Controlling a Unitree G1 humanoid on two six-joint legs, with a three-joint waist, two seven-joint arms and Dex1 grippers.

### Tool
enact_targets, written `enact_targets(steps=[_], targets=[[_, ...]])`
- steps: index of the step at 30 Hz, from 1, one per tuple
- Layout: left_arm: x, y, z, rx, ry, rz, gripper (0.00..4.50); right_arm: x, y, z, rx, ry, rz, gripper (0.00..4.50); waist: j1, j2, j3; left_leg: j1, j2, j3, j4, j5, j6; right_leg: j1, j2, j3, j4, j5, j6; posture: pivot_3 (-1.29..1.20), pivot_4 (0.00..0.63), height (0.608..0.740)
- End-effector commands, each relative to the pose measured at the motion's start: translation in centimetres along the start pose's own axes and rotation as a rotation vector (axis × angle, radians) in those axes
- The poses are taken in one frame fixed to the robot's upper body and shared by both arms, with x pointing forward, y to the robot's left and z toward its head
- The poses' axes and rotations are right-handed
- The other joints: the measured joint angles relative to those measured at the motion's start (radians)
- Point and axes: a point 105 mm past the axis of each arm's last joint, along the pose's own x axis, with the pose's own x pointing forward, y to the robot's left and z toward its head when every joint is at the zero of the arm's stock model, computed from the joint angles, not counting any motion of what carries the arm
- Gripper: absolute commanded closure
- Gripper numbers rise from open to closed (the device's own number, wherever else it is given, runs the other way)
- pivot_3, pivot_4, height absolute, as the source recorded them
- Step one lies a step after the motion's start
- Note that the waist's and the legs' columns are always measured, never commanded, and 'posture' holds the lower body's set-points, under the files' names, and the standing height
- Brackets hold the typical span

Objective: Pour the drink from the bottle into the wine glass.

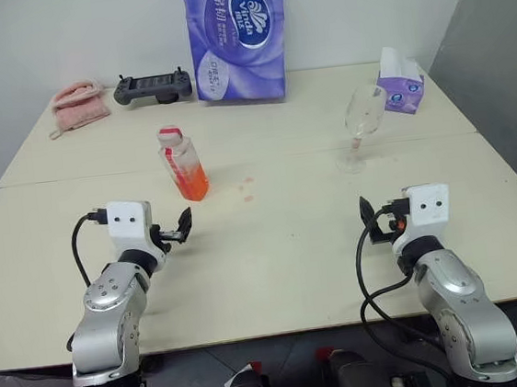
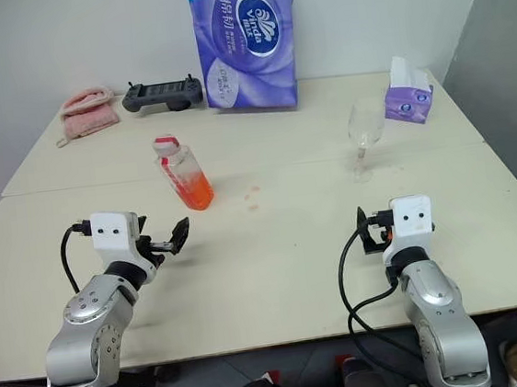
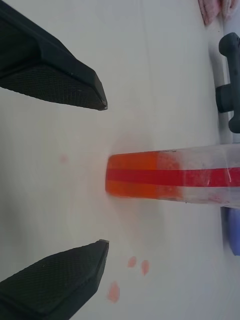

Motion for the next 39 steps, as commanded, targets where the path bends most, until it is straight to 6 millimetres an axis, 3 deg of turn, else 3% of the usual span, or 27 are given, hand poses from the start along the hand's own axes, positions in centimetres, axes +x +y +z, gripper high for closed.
enact_targets(steps=[1,27,31,35,39], targets=[[-0.2,0.7,2.6,0.017,-0.085,0.024,0.08,0.0,-0.2,1.5,-0.001,-0.066,-0.013,0.00,0.000,0.000,0.000,0.000,0.000,0.000,0.000,0.000,0.000,0.000,0.000,0.000,0.000,0.000,0.000,0.00,0.150,0.740],[0.8,0.5,3.1,0.000,-0.103,0.012,0.08,0.4,0.0,1.8,-0.010,-0.082,0.004,0.00,0.000,0.000,0.000,0.000,0.000,0.000,0.000,0.000,0.000,0.000,0.000,0.000,0.000,0.000,0.000,0.00,0.150,0.740],[1.1,0.0,3.2,-0.002,-0.103,-0.009,0.08,0.8,1.8,2.5,-0.046,-0.090,0.188,0.00,0.000,0.000,0.000,0.000,0.000,0.000,0.000,0.000,0.000,0.000,0.000,0.000,0.000,0.000,0.000,0.00,0.150,0.740],[1.6,0.0,3.4,0.001,-0.108,-0.017,0.08,2.1,2.2,5.2,-0.094,-0.151,0.388,0.00,0.000,0.000,0.001,0.000,-0.001,0.000,0.000,0.000,0.000,0.000,0.004,0.000,0.000,0.000,0.000,0.00,0.150,0.740],[2.2,0.0,3.8,0.005,-0.118,-0.028,0.08,1.7,4.4,8.1,-0.023,-0.182,0.695,0.00,0.000,0.000,0.001,0.000,0.000,-0.001,0.000,0.000,0.000,0.001,0.005,-0.001,-0.001,0.000,0.000,0.00,0.150,0.740]])
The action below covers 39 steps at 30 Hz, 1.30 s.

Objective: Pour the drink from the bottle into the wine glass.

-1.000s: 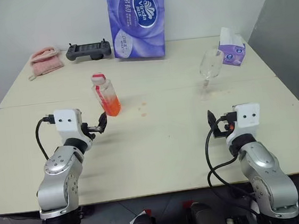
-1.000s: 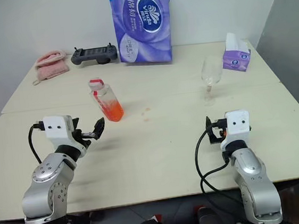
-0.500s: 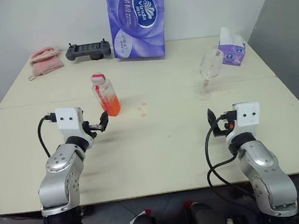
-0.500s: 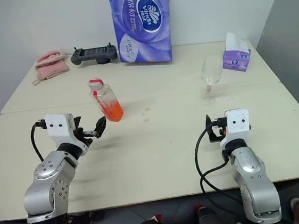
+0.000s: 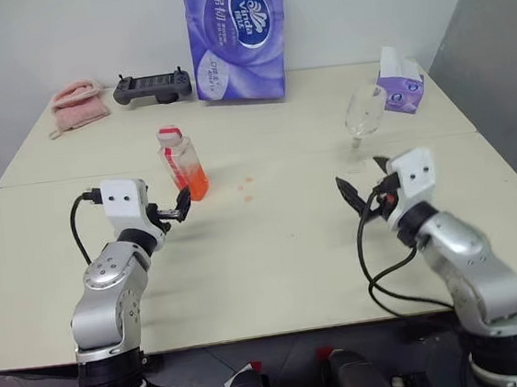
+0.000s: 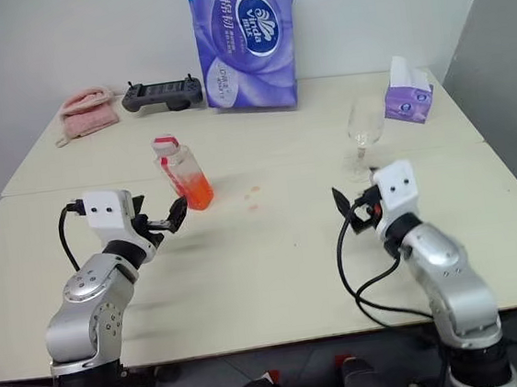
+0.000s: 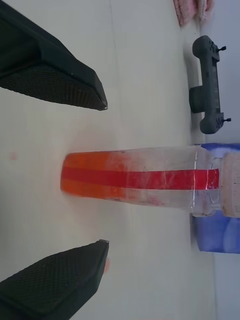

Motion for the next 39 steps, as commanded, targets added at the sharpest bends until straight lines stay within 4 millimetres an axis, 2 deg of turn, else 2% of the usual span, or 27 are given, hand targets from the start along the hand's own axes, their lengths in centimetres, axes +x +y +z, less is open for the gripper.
enact_targets(steps=[1,5,12,27,39], targets=[[0.5,0.0,1.5,0.032,-0.053,-0.014,0.08,0.1,2.4,2.8,0.076,-0.066,0.281,0.00,0.000,0.000,0.000,0.000,0.000,0.000,0.000,0.000,0.000,0.000,0.000,0.000,0.000,0.000,0.000,0.00,0.150,0.740],[0.9,0.0,1.6,0.036,-0.059,-0.023,0.08,0.2,3.9,3.1,0.083,-0.044,0.425,0.00,0.001,0.000,0.000,0.000,0.000,-0.001,0.000,0.000,0.000,0.001,-0.001,0.000,-0.001,0.000,0.000,0.00,0.150,0.740],[2.2,0.1,2.5,0.039,-0.095,-0.027,0.08,0.6,5.2,3.4,0.091,-0.064,0.450,0.00,0.002,0.000,0.000,-0.001,0.000,-0.001,0.001,0.000,0.000,0.000,-0.005,-0.001,0.000,0.000,0.000,0.00,0.150,0.740],[6.5,-0.6,3.6,0.030,-0.134,-0.062,0.08,0.5,5.5,3.9,0.084,-0.095,0.409,0.00,0.002,0.000,0.000,-0.001,0.000,-0.001,0.002,0.000,0.000,0.000,-0.005,-0.001,0.001,0.000,0.000,0.00,0.150,0.740],[8.7,-1.5,3.6,0.032,-0.142,-0.113,0.08,0.3,5.5,4.6,0.087,-0.117,0.401,0.00,0.002,-0.001,0.000,-0.002,-0.001,-0.001,0.002,0.000,0.000,0.000,-0.005,-0.001,0.001,0.000,0.000,0.00,0.150,0.740]])
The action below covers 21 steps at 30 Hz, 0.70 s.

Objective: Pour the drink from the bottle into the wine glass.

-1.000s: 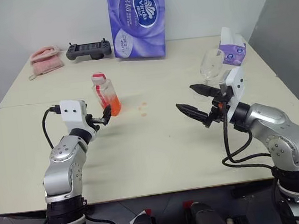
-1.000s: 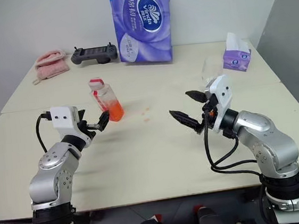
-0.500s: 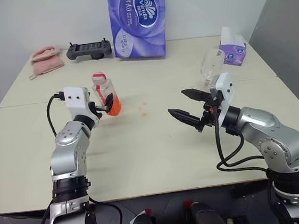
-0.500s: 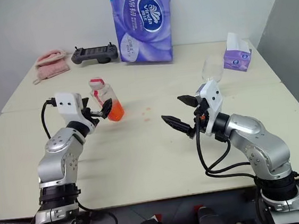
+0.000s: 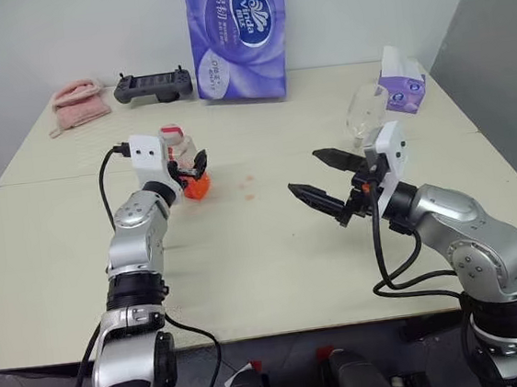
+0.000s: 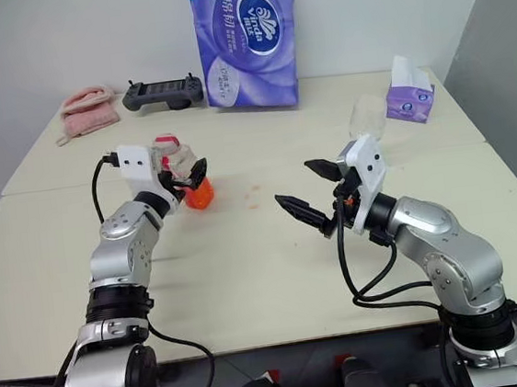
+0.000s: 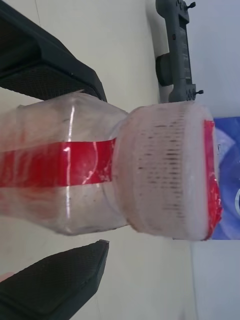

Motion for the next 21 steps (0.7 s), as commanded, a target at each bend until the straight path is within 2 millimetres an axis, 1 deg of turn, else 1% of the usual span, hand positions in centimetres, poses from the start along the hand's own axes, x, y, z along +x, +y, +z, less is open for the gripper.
enact_targets(steps=[1,14,16,21], targets=[[0.5,-0.4,1.8,0.021,-0.068,-0.024,0.08,-0.3,0.3,1.5,-0.034,-0.052,0.007,0.00,0.000,0.000,0.000,0.000,0.000,0.000,0.000,0.000,0.000,0.000,0.000,0.000,0.000,0.000,0.000,0.00,0.150,0.740],[0.5,0.0,1.7,0.018,-0.077,-0.014,0.08,-0.2,0.3,1.7,-0.031,-0.055,0.016,0.00,0.000,0.000,0.000,0.000,0.000,0.000,0.000,0.000,0.000,0.000,0.000,0.000,0.000,0.000,0.000,0.00,0.150,0.740],[0.5,0.0,1.7,0.012,-0.077,-0.019,0.08,-0.2,0.3,1.9,-0.030,-0.064,0.018,0.00,0.000,0.000,0.000,0.000,0.000,0.000,0.000,0.000,0.000,0.000,0.000,0.000,0.000,0.000,0.000,0.00,0.150,0.740],[0.7,-0.1,1.4,0.009,-0.064,-0.023,0.08,-0.1,0.5,3.3,-0.028,-0.135,0.034,0.00,0.000,0.000,0.000,0.000,0.000,0.000,0.000,0.000,0.000,0.000,0.000,0.000,0.000,0.000,0.000,0.00,0.150,0.740]])
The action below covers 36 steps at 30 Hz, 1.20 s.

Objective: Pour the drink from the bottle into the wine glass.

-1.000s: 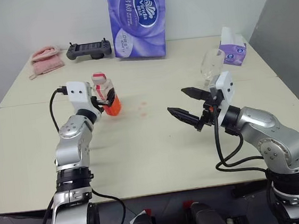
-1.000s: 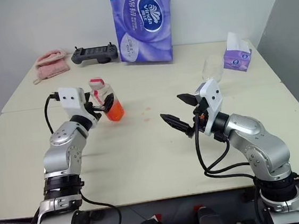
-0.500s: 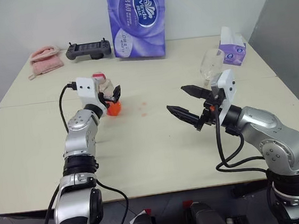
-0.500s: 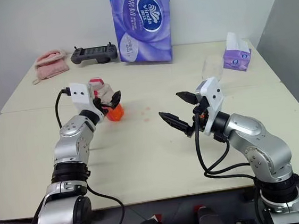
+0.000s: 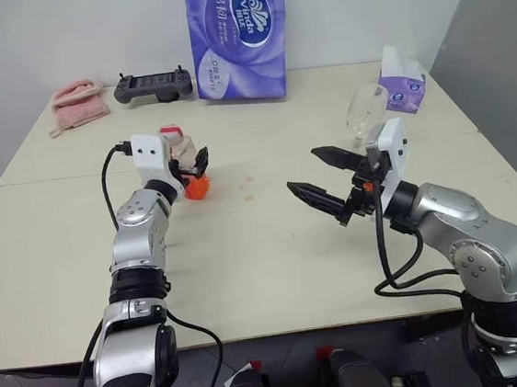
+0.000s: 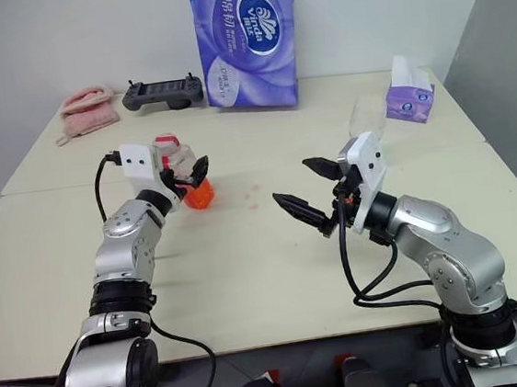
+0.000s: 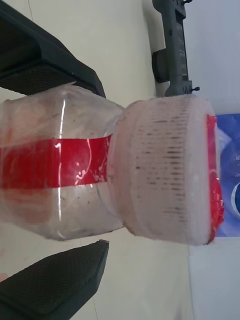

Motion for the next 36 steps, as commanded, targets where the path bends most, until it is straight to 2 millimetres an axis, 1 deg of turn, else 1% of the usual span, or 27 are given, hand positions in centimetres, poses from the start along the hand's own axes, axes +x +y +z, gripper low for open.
enact_targets(steps=[1,4,15,18,23,24,25,36], targets=[[0.4,-0.1,1.8,0.017,-0.056,-0.011,0.08,-0.1,0.4,2.6,-0.049,-0.099,0.018,0.00,0.000,0.000,0.000,0.000,0.000,0.000,0.000,0.000,0.000,0.000,0.000,0.000,0.000,0.000,0.000,0.00,0.150,0.740],[0.6,-0.2,1.9,0.016,-0.057,-0.013,0.08,0.0,0.8,3.1,-0.066,-0.116,0.036,0.00,0.000,0.000,0.000,0.000,0.000,0.000,0.000,0.000,0.000,0.000,0.000,0.000,0.000,0.000,0.000,0.00,0.150,0.740],[0.8,-0.2,2.0,0.017,-0.063,-0.020,0.08,0.0,0.5,3.0,-0.085,-0.111,0.017,0.00,0.000,0.000,0.000,0.000,0.000,0.000,0.000,0.000,0.000,0.000,0.000,0.000,0.000,0.000,0.000,0.00,0.150,0.740],[0.8,0.1,2.2,0.016,-0.075,-0.011,0.70,-0.1,0.4,3.0,-0.082,-0.113,0.013,0.00,0.000,0.000,0.000,0.000,0.000,0.000,0.000,0.000,0.000,0.000,0.000,0.000,0.000,0.000,0.000,0.00,0.150,0.740],[0.8,0.2,2.5,0.018,-0.083,-0.008,2.32,-0.1,0.4,3.0,-0.080,-0.115,0.011,0.00,0.000,0.000,0.000,0.000,0.000,0.000,0.000,0.000,0.000,0.000,0.000,0.000,0.000,0.000,0.000,0.00,0.150,0.740],[0.8,0.3,2.6,0.018,-0.086,-0.006,2.60,-0.1,0.4,3.0,-0.079,-0.115,0.011,0.00,0.000,0.000,0.000,0.000,0.000,0.000,0.000,0.000,0.000,0.000,0.000,0.000,0.000,0.000,0.000,0.00,0.150,0.740],[0.8,0.3,2.7,0.019,-0.091,-0.003,2.76,0.0,0.4,3.0,-0.079,-0.115,0.010,0.00,0.000,0.000,0.000,-0.001,0.000,0.000,0.000,0.000,0.000,0.000,0.000,0.000,0.000,0.000,0.000,0.00,0.150,0.740],[0.6,0.6,2.8,0.030,-0.091,0.013,2.76,0.2,0.2,2.9,-0.079,-0.113,0.012,0.00,0.000,0.000,0.000,-0.001,0.000,0.000,0.001,0.000,0.000,0.000,0.000,0.000,0.000,0.000,0.000,0.00,0.150,0.740]])
